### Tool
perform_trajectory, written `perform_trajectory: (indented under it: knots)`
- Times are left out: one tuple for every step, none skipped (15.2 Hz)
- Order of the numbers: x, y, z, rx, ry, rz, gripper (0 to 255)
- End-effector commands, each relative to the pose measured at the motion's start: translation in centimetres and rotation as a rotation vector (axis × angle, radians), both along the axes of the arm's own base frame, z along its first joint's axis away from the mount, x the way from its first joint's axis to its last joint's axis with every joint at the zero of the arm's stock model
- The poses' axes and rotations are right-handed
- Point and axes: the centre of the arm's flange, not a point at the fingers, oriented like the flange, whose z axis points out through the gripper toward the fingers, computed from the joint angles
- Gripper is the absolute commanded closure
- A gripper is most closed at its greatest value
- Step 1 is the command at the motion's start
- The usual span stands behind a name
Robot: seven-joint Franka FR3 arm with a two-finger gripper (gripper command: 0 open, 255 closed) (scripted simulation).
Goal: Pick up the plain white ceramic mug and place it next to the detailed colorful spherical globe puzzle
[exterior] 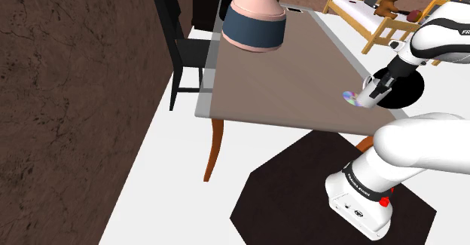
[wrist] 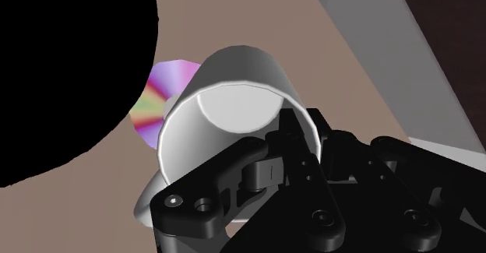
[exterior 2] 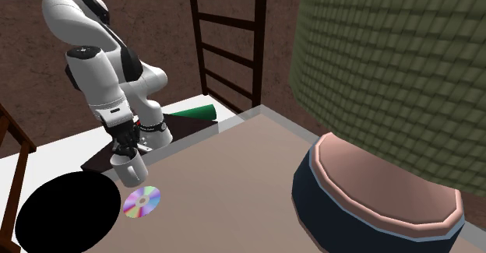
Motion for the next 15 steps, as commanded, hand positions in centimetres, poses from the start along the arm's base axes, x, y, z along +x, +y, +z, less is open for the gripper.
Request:
perform_trajectory:
  knots:
    - [0.0, 0.1, -1.1, 0.000, -0.001, 0.000, 255]
    - [0.0, 0.1, -1.6, 0.000, -0.001, 0.000, 255]
    - [0.0, 0.1, -2.1, 0.000, -0.001, 0.000, 255]
    - [0.0, 0.1, -2.5, 0.000, -0.001, 0.000, 255]
    - [0.0, 0.1, -2.5, 0.000, -0.001, 0.000, 255]
    - [0.0, 0.1, -2.5, 0.000, -0.001, 0.000, 255]
    - [0.0, 0.1, -2.5, 0.000, -0.001, 0.000, 255]
    - [0.0, 0.1, -2.5, 0.000, -0.001, 0.000, 255]
    - [0.0, 0.1, -2.5, 0.000, -0.001, 0.000, 255]
    - [0.0, 0.1, -2.5, 0.000, -0.001, 0.000, 255]
    - [0.0, 0.1, -2.5, 0.000, -0.001, 0.000, 255]
    - [0.0, 0.1, -2.5, 0.000, -0.001, 0.000, 255]
    - [0.0, 0.1, -2.5, 0.000, -0.001, 0.000, 0]
    - [0.0, 0.1, -2.5, 0.000, -0.001, 0.000, 0]
    - [0.0, 0.1, -2.5, 0.000, -0.001, 0.000, 0]
